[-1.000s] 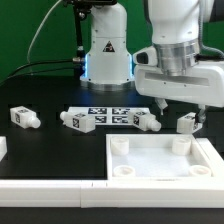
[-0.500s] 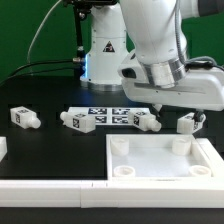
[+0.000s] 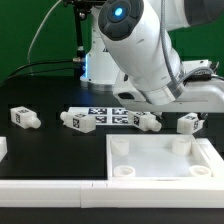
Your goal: Assemble square table
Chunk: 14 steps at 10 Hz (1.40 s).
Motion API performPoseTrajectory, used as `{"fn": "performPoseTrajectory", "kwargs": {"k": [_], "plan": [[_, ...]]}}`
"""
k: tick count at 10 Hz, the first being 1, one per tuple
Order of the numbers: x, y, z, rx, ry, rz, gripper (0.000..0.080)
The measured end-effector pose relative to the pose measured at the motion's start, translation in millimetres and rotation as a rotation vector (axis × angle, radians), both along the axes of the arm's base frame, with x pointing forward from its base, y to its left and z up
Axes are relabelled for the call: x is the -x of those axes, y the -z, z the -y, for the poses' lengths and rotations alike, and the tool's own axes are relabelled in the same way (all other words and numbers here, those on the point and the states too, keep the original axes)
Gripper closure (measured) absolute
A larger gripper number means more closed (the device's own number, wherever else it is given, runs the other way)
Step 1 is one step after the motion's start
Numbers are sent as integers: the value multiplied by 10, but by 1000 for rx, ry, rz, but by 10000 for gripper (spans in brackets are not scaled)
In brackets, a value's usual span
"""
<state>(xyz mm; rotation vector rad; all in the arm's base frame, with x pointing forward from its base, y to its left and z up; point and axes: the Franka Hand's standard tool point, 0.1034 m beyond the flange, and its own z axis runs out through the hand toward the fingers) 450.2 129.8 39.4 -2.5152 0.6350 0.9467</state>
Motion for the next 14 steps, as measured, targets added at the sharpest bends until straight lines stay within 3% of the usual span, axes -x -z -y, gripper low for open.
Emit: {"fn": "performPoseTrajectory", "kwargs": {"k": [2,5,8,9,12,14], "plan": [[55,45,1,-8,36,-104,151],[50,55,-2,-5,36,-98,151],[181,103,-110,68,170,-241,151],[137,116,-106,80,131,-187,151],[165,157,-130,75,152,-191,151],[390,296,-183,63,206,-245,151]]}}
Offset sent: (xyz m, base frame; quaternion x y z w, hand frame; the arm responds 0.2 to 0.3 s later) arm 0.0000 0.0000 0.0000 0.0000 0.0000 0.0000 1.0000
